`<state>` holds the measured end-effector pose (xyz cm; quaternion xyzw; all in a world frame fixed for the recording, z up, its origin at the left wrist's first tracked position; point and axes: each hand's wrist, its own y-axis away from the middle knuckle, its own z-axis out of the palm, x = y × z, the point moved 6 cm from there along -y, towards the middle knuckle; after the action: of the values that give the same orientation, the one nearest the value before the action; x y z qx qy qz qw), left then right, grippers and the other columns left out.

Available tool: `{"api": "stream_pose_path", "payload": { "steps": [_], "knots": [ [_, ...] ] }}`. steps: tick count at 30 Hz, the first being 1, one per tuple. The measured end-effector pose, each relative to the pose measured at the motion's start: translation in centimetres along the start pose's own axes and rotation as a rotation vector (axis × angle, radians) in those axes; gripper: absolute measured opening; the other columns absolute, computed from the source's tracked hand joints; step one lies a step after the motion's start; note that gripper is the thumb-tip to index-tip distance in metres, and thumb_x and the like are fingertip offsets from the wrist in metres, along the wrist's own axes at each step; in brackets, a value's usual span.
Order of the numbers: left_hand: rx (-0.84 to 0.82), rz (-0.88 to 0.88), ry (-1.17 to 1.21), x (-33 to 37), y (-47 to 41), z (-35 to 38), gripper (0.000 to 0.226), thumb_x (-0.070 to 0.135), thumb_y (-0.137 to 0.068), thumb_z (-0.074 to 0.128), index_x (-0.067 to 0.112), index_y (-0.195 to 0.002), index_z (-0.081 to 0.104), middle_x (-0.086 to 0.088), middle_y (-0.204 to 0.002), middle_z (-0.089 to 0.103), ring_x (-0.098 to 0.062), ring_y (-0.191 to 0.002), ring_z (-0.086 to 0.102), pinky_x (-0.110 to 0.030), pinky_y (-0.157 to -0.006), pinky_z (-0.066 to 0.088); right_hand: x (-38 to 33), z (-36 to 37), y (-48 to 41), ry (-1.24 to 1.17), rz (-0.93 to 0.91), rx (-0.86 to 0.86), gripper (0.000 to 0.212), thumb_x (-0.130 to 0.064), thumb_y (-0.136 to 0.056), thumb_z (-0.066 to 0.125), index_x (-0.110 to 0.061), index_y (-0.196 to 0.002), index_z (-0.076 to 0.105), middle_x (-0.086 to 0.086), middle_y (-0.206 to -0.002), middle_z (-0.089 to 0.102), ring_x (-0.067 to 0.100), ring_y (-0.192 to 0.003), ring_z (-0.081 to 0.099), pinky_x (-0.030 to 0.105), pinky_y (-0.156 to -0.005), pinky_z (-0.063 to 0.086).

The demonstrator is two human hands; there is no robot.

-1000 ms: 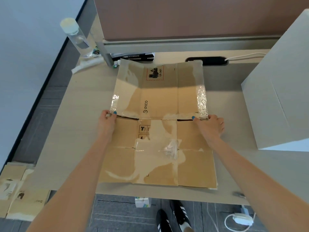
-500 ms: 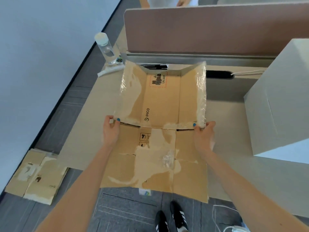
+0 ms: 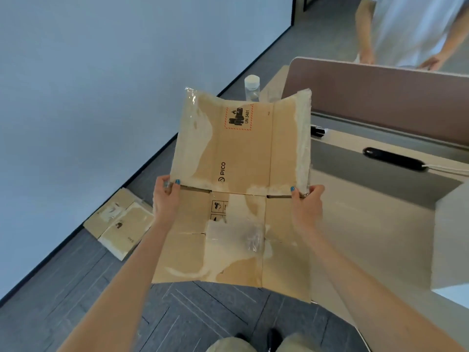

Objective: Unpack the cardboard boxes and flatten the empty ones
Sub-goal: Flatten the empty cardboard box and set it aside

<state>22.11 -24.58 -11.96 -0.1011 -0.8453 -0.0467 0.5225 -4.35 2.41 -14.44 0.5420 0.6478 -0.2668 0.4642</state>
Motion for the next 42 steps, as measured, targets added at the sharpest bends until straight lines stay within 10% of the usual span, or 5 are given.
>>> {"api": "stream_pose_path", "payload": {
  "steps": [22,42],
  "knots": [
    [0.571,-0.379,0.066,-19.9,-10.3,-32.6,0.02,0.03,-0.101,0.051,0.025,-0.119,0.045,0.019,-0.091,0.056,-0.019,-0.091,0.056,-0.055,-0.097,0.048,-17.5,42.2,13.0,0.141,-0.404,-0.462,0.025,-0.027,-0.096,0.054,-0.015,-0.1,0.032,0.0,-0.083,0.059,0.027,-0.073,0.058,0.035,-0.057,0.041],
    [0.75,-0.585,0.148,-54.6,-35.4,-36.9,0.024,0.032,-0.101,0.049,0.027,-0.125,0.046,0.012,-0.096,0.056,-0.014,-0.089,0.056,-0.05,-0.094,0.051,-12.5,90.9,12.3,0.351,-0.666,-0.729,0.011,-0.018,-0.102,0.039,-0.013,-0.104,0.029,-0.001,-0.082,0.05,0.022,-0.071,0.051,0.033,-0.057,0.032]
  ]
}}
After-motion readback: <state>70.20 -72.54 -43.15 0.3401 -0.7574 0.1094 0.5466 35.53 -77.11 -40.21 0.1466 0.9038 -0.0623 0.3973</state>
